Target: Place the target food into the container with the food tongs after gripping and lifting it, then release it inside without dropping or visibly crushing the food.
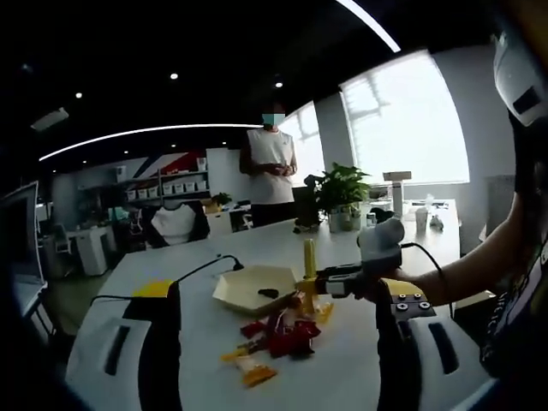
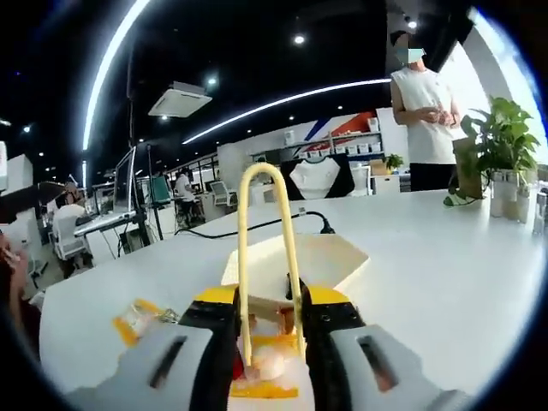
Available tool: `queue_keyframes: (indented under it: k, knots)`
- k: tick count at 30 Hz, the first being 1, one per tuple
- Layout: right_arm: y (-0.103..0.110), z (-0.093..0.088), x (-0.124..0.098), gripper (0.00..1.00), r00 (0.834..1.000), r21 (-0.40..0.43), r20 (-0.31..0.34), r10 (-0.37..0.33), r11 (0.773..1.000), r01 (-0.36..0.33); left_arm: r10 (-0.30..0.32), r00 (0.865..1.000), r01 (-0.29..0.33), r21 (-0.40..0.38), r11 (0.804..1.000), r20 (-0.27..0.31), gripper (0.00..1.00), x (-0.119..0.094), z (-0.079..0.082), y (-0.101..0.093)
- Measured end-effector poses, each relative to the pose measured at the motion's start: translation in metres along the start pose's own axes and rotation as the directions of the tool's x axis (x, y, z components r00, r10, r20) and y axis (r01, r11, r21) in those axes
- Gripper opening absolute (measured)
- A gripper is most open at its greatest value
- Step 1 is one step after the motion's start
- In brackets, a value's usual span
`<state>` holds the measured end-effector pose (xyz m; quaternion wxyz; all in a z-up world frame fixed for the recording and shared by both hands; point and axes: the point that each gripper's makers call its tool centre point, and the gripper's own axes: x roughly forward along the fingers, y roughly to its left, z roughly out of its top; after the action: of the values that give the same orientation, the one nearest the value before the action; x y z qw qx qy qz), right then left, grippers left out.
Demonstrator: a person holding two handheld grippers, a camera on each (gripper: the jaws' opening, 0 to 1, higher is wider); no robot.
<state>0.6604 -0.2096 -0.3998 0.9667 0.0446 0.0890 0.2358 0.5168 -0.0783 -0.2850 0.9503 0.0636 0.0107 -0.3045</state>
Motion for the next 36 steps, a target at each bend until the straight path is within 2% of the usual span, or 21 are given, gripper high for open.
queue_keyframes:
  k: [8,10,11,13,14,15,16,17,18,20,22,26,28,30,33,35,36]
  knots:
    - [0.005,-0.012,0.0,0.24,1.0,-0.002,-0.015,0.001,1.0,-0.001,-0.001,1.0,0.001,0.005,1.0,-0.005,1.0,-0.001,-0.001,0.0]
    - [0.006,-0.013,0.001,0.2,1.0,-0.008,-0.013,0.012,1.0,-0.012,0.004,1.0,-0.004,0.007,1.0,-0.004,1.0,-0.001,0.0,0.002]
    - [0.005,-0.016,-0.002,0.2,0.999,-0.033,-0.034,0.008,0.999,-0.009,0.005,1.0,-0.005,0.007,1.0,-0.003,1.0,-0.002,0.0,0.002]
    - [0.008,-0.016,-0.005,0.19,1.0,-0.007,-0.024,0.017,1.0,-0.017,0.01,1.0,-0.01,0.006,1.0,-0.001,1.0,-0.002,0.001,0.004]
    - [0.007,-0.021,-0.005,0.18,0.998,-0.013,-0.055,0.015,1.0,-0.015,0.011,1.0,-0.011,0.008,1.0,0.0,1.0,-0.002,0.001,0.004]
    - [0.008,-0.021,-0.004,0.1,0.998,-0.005,-0.055,0.027,1.0,-0.027,0.012,1.0,-0.012,0.009,1.0,0.001,1.0,-0.002,0.001,0.005]
    - [0.02,-0.018,-0.007,0.0,0.995,0.047,-0.041,0.094,0.995,-0.092,0.013,1.0,-0.013,0.011,1.0,0.002,1.0,-0.002,0.002,0.005]
    - [0.013,-0.014,-0.01,0.0,0.998,0.044,-0.028,0.056,0.998,-0.055,0.014,1.0,-0.014,0.012,1.0,0.004,1.0,-0.001,0.002,0.005]
    - [0.012,-0.018,-0.01,0.0,0.997,0.002,-0.06,0.049,0.999,-0.049,0.012,1.0,-0.012,0.011,1.0,0.005,1.0,-0.001,0.002,0.005]
    - [0.015,-0.013,-0.01,0.0,0.995,0.001,-0.071,0.066,0.998,-0.066,0.012,1.0,-0.012,0.01,1.0,0.002,1.0,-0.001,0.002,0.005]
    - [0.013,-0.007,-0.011,0.0,0.995,-0.037,-0.063,0.073,0.996,-0.076,0.005,1.0,-0.005,0.01,1.0,0.002,1.0,0.0,0.002,0.003]
    - [-0.004,0.003,-0.022,0.0,0.996,-0.064,-0.079,0.051,0.996,-0.056,-0.011,1.0,0.011,0.008,1.0,-0.001,1.0,0.003,-0.001,-0.001]
    - [-0.013,0.012,-0.028,0.04,0.997,-0.024,-0.065,0.052,0.998,-0.054,-0.016,1.0,0.016,0.004,1.0,0.0,1.0,0.004,-0.002,-0.003]
    - [-0.018,0.014,-0.03,0.08,0.994,-0.013,-0.091,0.058,0.998,-0.059,-0.02,1.0,0.02,0.0,1.0,-0.001,1.0,0.005,-0.004,-0.004]
    - [-0.017,0.02,-0.031,0.21,0.987,-0.021,-0.133,0.095,0.995,-0.099,-0.026,1.0,0.026,-0.003,1.0,-0.006,1.0,0.006,-0.007,-0.005]
    - [-0.008,0.019,-0.028,0.33,0.971,-0.068,-0.193,0.145,0.985,-0.16,-0.027,1.0,0.027,-0.008,1.0,-0.006,0.99,0.007,-0.007,-0.006]
    - [-0.004,0.015,-0.026,0.42,0.954,-0.084,-0.253,0.163,0.978,-0.189,-0.025,1.0,0.025,-0.01,1.0,-0.002,0.99,0.007,-0.006,-0.005]
